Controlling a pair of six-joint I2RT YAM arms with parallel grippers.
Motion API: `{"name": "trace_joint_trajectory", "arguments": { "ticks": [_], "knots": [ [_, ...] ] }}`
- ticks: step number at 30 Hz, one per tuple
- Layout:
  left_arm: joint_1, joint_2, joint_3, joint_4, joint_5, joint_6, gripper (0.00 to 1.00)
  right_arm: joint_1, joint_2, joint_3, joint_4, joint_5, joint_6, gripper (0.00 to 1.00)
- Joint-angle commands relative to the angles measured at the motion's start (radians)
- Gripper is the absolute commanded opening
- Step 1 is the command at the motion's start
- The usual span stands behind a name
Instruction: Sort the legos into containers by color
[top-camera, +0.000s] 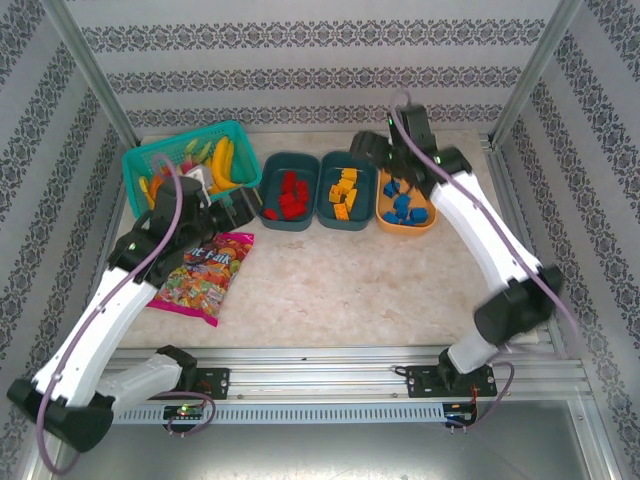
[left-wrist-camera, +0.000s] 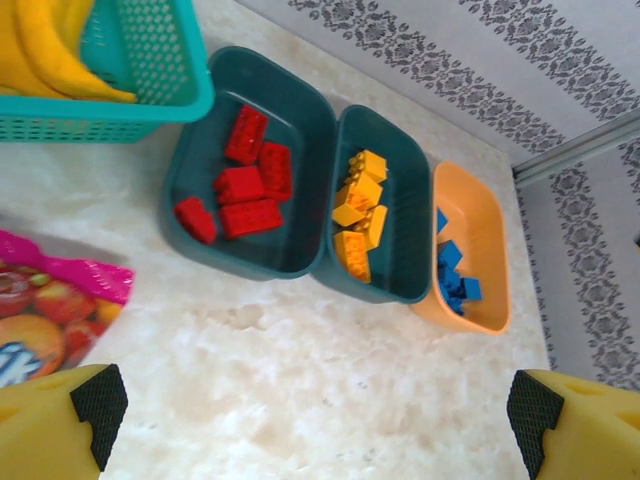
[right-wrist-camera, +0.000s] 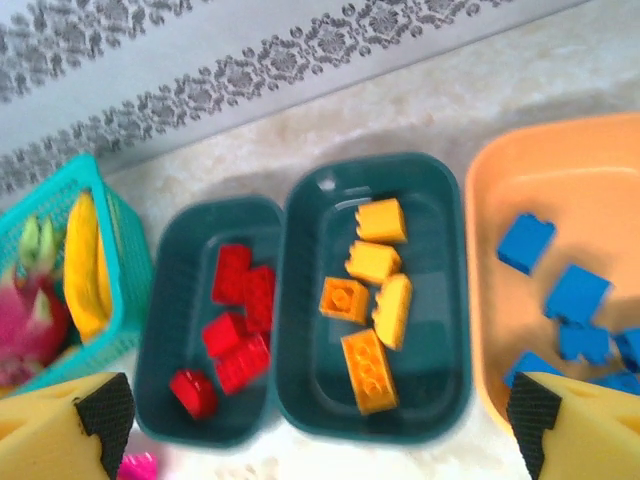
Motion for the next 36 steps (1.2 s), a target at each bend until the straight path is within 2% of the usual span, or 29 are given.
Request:
{"name": "trace_joint_trajectory", "arguments": {
  "ticks": [1, 3, 5, 6, 8, 9, 11, 13, 15, 17, 19, 22, 25, 29, 34, 36],
  "knots": [
    [0.011, -0.081, -0.066, -0.096, -0.042, 0.130, 1.00, 0.032, -0.203, -0.273, 0.080, 0.152, -0.072, 0.98],
    [0.010, -0.116, -0.101, -0.140, -0.114, 0.156, 1.00, 0.041, -0.330, -0.399, 0.047, 0.244, -0.068, 0.98],
    [0.011, -0.115, -0.115, -0.208, -0.235, 0.161, 1.00, 0.039, -0.419, -0.493, -0.023, 0.386, -0.036, 0.98],
    [0.010, -0.100, -0.121, -0.247, -0.332, 0.147, 1.00, 0.034, -0.459, -0.549, -0.031, 0.460, -0.027, 0.98],
    [0.010, -0.081, -0.158, -0.266, -0.487, 0.140, 1.00, 0.012, -0.535, -0.693, 0.064, 0.527, -0.096, 0.98],
    [0.012, -0.078, -0.193, -0.232, -0.545, 0.180, 1.00, -0.005, -0.577, -0.773, 0.150, 0.530, -0.166, 0.98],
    [0.011, -0.092, -0.314, -0.078, -0.609, 0.309, 1.00, -0.025, -0.625, -0.902, 0.319, 0.562, -0.256, 0.98],
    [0.018, -0.116, -0.420, 0.060, -0.670, 0.369, 1.00, -0.048, -0.622, -1.008, 0.502, 0.556, -0.376, 0.98],
    [0.045, -0.130, -0.540, 0.250, -0.644, 0.481, 1.00, -0.072, -0.563, -1.082, 0.647, 0.529, -0.462, 0.98],
    [0.089, -0.109, -0.641, 0.413, -0.602, 0.553, 1.00, -0.115, -0.459, -1.092, 0.711, 0.486, -0.475, 0.98],
    [0.134, -0.065, -0.712, 0.535, -0.544, 0.584, 1.00, -0.158, -0.359, -1.090, 0.784, 0.415, -0.476, 0.98],
    [0.188, -0.014, -0.797, 0.726, -0.490, 0.553, 1.00, -0.188, -0.223, -1.065, 0.920, 0.335, -0.515, 0.98],
    [0.253, 0.094, -0.782, 0.819, -0.455, 0.554, 1.00, -0.209, -0.109, -1.000, 1.006, 0.273, -0.562, 0.98],
    [0.315, 0.289, -0.726, 0.999, -0.330, 0.603, 1.00, -0.263, -0.018, -0.940, 1.079, 0.222, -0.599, 0.98],
    [0.357, 0.493, -0.618, 1.151, -0.217, 0.638, 1.00, -0.362, -0.020, -1.008, 1.216, 0.078, -0.551, 0.98],
    [0.372, 0.536, -0.584, 1.159, -0.196, 0.662, 1.00, -0.370, -0.043, -1.102, 1.355, 0.039, -0.556, 0.98]
  ]
}}
